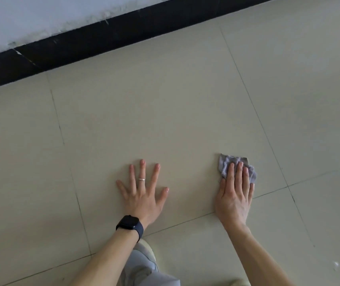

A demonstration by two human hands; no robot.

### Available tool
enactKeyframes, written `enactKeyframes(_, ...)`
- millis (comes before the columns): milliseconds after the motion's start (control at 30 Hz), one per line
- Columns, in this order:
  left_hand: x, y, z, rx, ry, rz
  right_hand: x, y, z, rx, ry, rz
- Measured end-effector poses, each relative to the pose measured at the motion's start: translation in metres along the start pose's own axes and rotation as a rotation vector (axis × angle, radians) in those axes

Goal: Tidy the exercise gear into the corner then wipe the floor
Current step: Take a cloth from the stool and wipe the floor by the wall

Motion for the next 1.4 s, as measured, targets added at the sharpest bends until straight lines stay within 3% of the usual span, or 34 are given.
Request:
enactKeyframes(100, -0.021, 0.004, -0.01, -0.038, -0.034, 0.14, -0.022, -0.004, -0.006, -0.084, 0.11, 0.137)
enactKeyframes(233, -0.071, 0.024, -0.037, -0.101, -0.067, 0.482, -0.099, -0.021, -0.009, -0.171, 0.209, 0.586)
enactKeyframes(300, -0.101, 0.043, -0.056, -0.152, -0.02, 0.564, -0.138, -0.016, -0.009, -0.227, 0.219, 0.767)
enactKeyframes(533, -0.251, 0.131, -0.127, -0.114, 0.099, 0.472, -0.304, 0.071, -0.006, -0.245, 0.06, 0.799)
enactKeyframes(967, -0.58, 0.264, -0.254, -0.019, 0.104, 0.361, -0.684, 0.155, 0.014, -0.268, -0.28, 0.387)
enactKeyframes(1200, -0.703, 0.299, -0.326, 0.21, 0.114, 0.237, -0.836, 0.178, 0.01, -0.189, -0.387, 0.149)
enactKeyframes(1400, -0.805, 0.3, -0.397, 0.54, 0.035, 0.06, -0.926, 0.19, -0.002, -0.118, -0.42, -0.112)
Point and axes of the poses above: each hand's wrist, its own y-axis away from the middle knuckle, its own x-axis out of the palm, z = x × y, the point moved 1 cm from there along -y, towards the middle knuckle, and after that the axes turned 12 degrees about y, right-handed, at the moved point
